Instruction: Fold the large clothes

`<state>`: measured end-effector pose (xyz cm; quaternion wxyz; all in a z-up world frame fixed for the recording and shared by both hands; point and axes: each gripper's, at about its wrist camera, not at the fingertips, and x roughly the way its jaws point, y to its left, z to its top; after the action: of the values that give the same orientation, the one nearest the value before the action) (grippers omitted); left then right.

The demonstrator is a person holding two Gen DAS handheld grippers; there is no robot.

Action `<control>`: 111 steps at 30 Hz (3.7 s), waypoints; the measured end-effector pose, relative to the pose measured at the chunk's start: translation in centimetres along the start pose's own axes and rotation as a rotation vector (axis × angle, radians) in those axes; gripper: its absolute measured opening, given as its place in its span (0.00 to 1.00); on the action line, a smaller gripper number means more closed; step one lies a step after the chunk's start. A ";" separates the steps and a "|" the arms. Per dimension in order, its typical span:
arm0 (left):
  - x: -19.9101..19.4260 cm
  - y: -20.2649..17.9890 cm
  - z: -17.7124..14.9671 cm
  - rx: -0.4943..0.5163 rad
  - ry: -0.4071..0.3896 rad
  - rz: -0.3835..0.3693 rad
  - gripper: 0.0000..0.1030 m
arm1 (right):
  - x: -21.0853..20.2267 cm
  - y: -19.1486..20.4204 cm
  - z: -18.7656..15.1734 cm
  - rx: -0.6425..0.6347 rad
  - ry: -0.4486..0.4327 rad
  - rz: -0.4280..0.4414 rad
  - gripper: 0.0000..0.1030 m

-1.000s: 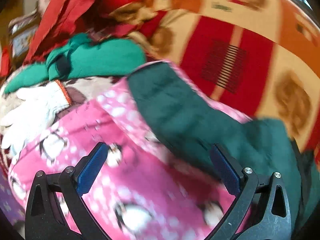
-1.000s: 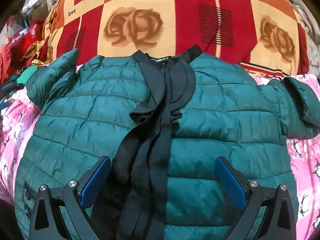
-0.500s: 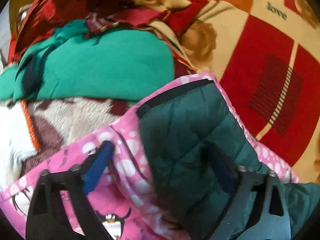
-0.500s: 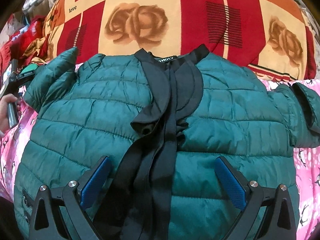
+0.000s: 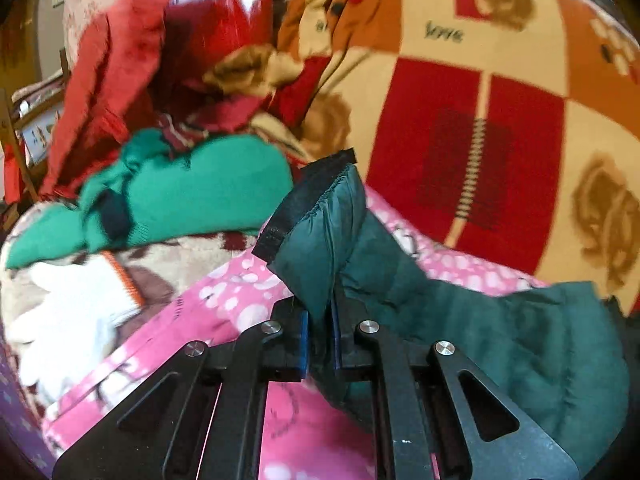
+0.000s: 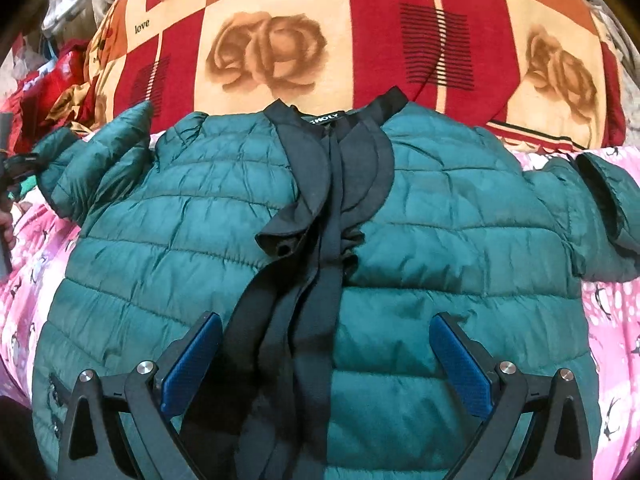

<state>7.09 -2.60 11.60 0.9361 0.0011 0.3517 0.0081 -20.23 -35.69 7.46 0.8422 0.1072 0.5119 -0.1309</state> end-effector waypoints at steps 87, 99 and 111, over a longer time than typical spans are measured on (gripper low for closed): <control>-20.8 -26.9 -12.7 0.401 0.060 -0.672 0.75 | -5.4 -13.6 -3.2 0.305 -0.014 0.058 1.00; -16.6 -14.0 -8.0 0.190 -0.014 -0.442 0.75 | 0.2 -6.8 5.5 0.269 0.006 0.245 0.90; -11.3 -11.8 -7.9 0.070 0.064 -0.391 0.75 | 0.7 -7.4 7.9 0.218 -0.045 0.195 0.15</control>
<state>-6.40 -14.64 13.02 0.9075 -0.0349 0.3748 -0.1862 -15.82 -45.26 10.05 0.8455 0.2442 0.4630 -0.1056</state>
